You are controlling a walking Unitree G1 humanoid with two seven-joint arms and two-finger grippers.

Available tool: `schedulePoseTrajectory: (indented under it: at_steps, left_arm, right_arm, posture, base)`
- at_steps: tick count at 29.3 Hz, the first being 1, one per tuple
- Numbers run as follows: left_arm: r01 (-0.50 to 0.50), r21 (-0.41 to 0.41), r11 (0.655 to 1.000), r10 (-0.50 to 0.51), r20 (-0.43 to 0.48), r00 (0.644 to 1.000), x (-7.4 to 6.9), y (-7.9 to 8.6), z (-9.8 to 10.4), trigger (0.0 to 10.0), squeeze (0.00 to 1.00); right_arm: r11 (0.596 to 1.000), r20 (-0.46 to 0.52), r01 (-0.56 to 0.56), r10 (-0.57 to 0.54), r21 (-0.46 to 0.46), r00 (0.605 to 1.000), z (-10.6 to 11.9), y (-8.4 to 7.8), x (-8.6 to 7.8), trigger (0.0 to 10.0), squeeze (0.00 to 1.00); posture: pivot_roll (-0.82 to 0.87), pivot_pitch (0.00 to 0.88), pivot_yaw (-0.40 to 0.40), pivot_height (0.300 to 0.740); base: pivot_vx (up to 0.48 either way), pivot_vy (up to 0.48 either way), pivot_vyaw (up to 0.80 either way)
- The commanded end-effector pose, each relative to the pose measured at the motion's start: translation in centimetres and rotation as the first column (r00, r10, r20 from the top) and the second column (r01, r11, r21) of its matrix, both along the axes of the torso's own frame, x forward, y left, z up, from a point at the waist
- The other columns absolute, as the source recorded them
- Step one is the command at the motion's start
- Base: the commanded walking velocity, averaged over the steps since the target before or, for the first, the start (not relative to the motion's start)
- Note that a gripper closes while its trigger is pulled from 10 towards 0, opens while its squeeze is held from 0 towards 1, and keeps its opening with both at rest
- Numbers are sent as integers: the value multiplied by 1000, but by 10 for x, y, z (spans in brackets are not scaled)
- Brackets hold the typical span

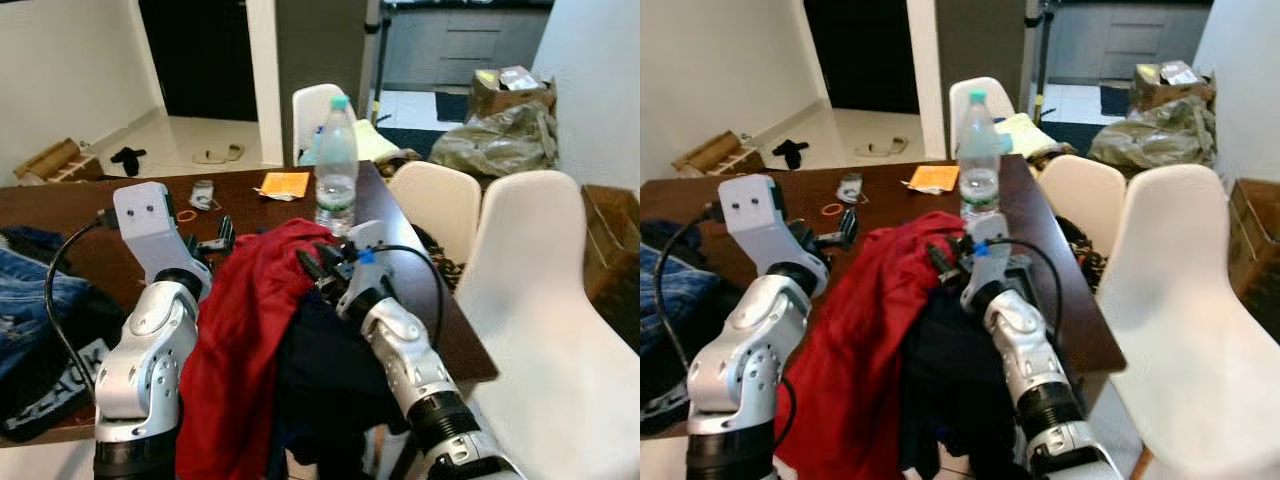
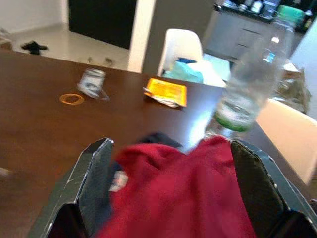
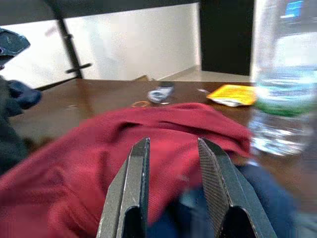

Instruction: Hang hanger

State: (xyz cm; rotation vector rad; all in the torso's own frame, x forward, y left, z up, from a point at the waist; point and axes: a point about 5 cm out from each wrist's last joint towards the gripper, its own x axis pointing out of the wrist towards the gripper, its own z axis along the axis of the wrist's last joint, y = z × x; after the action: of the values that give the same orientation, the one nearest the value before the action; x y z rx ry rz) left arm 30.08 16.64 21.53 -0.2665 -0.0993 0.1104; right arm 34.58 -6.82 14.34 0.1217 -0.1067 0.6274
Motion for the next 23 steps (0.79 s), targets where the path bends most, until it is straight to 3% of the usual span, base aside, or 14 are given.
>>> schedulePoseTrajectory:
  at_steps: [1,23]
  left_arm:
    - [-5,-15,1000,5,1,1000,-1,0,0,10000,0]
    - [-15,-26,1000,15,3,1000,-2,0,-1,10000,0]
  right_arm:
    - [1000,-13,-12,12,4,1000,-2,3,-1,10000,0]
    - [999,-11,-32,32,0,999,-1,5,-1,10000,0]
  posture:
    - [183,9,14,740]
    - [183,10,4,740]
  base:
    - [0,0,0]
    - [0,0,0]
